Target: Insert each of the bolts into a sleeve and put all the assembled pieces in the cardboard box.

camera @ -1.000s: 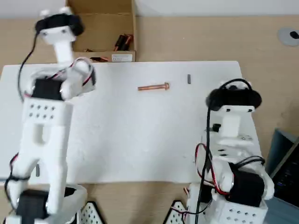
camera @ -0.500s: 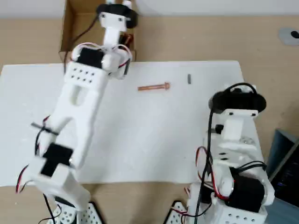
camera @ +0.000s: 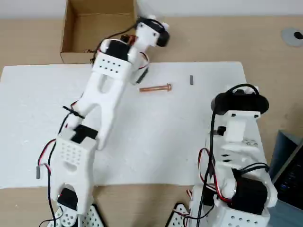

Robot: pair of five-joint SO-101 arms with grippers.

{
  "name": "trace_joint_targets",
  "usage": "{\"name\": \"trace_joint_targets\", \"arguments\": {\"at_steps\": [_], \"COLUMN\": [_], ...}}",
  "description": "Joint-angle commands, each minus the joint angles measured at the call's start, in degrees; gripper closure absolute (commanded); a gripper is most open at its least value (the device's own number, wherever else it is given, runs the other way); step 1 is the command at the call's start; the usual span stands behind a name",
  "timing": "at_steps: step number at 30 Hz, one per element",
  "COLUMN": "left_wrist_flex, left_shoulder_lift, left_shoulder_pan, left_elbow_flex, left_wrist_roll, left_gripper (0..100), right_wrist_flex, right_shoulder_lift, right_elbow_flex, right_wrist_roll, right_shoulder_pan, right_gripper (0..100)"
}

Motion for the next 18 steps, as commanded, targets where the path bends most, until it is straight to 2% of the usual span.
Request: {"name": "trace_joint_targets", "arguments": {"at_steps": [1,8,12,18], "left_wrist_flex": [0.53,0.53,-0.70,-2.37], "left_shoulder_lift": [1.01,4.44,6.29,8.84], "left_shoulder_pan": [2.20,4.92,4.84,5.27], "left_elbow_flex": [-5.36,-5.45,-5.89,-5.89], "left_wrist_roll": [-4.84,-12.57,-13.45,-15.56], "left_gripper": [98,97,87,86], "right_wrist_flex": [-1.32,-1.32,-1.32,-1.32], "right_shoulder_lift": [-0.84,-0.84,-0.84,-0.84], "right_elbow_flex": [0.04,0.04,0.04,0.04], "right_wrist_roll": [-0.44,-0.44,-0.44,-0.44], "right_shoulder_pan": [0.75,0.57,0.48,0.40], "right_gripper": [98.9,98.9,98.9,98.9]}}
